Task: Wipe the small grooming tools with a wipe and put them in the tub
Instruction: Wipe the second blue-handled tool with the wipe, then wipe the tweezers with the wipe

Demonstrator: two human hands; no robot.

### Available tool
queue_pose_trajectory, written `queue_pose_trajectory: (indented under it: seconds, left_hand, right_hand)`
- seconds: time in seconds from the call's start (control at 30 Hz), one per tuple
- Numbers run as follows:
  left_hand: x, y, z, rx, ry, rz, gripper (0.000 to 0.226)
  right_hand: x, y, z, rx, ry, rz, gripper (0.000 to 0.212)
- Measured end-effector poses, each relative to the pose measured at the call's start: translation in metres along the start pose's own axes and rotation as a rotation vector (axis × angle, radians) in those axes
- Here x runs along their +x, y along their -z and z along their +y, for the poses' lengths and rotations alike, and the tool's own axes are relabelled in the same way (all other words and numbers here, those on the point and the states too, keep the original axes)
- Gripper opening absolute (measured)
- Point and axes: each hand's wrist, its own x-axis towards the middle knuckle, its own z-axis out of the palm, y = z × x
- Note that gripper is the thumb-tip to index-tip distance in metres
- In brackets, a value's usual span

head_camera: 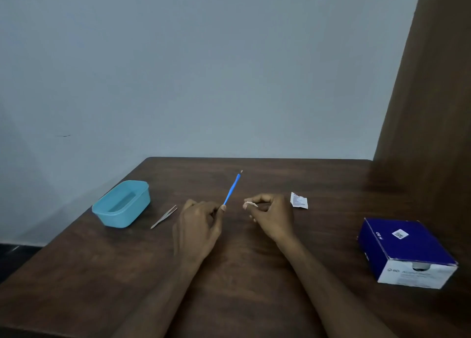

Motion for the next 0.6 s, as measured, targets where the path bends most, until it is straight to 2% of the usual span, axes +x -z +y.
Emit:
queue_pose_trajectory:
  seconds: [0.1, 0.27, 0.37, 0.47, 0.6]
  left_hand:
    - [-0.007, 0.012, -0.002, 0.046, 0.017, 0.062, 0.032]
    - [0.003, 0.056, -0.036, 0.221, -0.081, 0.1, 0.03]
    - [0.016, 0.095, -0.068, 0.31, 0.0, 0.111, 0.02]
    - [0.032, 0.131, -0.097, 0.412, 0.111, 0.092, 0.023]
    - [0.049, 0.159, -0.126, 0.496, 0.249, -0.011, 0.025]
  right_hand:
    - [-0.003, -0.003, 0.001, -0.102, 0.056, -0.016, 0.005]
    - [-0.009, -0.011, -0.001, -0.23, 0.208, -0.056, 0.009]
    - [-0.01, -0.013, 0.0, -0.265, 0.257, -0.091, 0.01]
    - [-0.011, -0.01, -0.002, -0.288, 0.296, -0.129, 0.011]
    - [-0.012, -0.008, -0.004, -0.301, 0.294, -0.147, 0.013]
